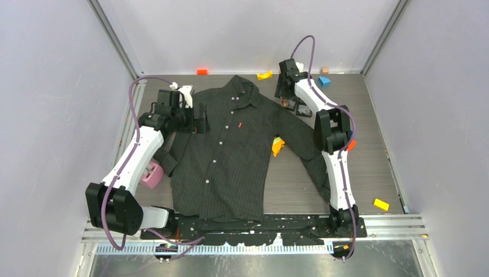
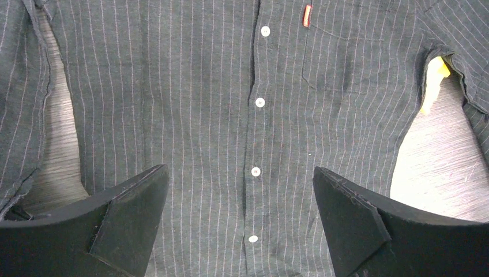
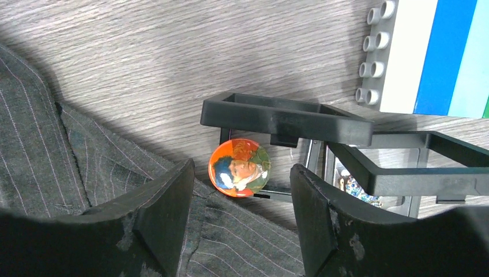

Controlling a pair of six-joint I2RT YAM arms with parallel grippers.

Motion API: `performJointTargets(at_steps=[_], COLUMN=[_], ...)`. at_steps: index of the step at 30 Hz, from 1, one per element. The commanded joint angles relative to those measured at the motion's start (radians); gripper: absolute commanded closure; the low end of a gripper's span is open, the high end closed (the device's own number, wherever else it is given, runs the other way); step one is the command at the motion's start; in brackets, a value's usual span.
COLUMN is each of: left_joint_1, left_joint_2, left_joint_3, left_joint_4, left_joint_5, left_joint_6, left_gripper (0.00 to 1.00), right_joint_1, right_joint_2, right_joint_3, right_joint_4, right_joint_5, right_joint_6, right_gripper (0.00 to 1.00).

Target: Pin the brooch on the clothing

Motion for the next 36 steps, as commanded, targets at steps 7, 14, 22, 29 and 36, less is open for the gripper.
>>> performJointTargets(at_steps=[7,14,22,29,36], left_joint_1=[0.002,0.003,0.001,0.001,0.001], left_joint_2=[0.0,-0.002,-0.007,-0.016,-0.026], left_joint_3=[-0.005,-0.007,-0.006,-0.007,-0.01], left_joint_4=[0.042,0.042,0.044,0.043,0.042], left_joint_5=[0.022,0.022,0.018,0.007,-0.003], left_joint_6=[-0.004,-0.004,-0.002,0.001,0.005], left_gripper=[0.0,0.0,0.0,0.0,0.0], right_joint_1=[0.012,0.021,0.027,0.029,0.032], right_joint_2=[0.072,0.099,0.107,0.094,0.04], right_joint_3=[0.102,0.128,0.126,0.122,0.115], right_joint_4=[-0.027,-0.039,-0.043,-0.037,-0.028], right_joint_5=[-0.004,0.005,-0.005,-0.019,-0.02], right_joint_6=[-0.007,-0.007,0.004,0.019,0.017], right_gripper=[0.32,0.35,0.38,0.48,0.66])
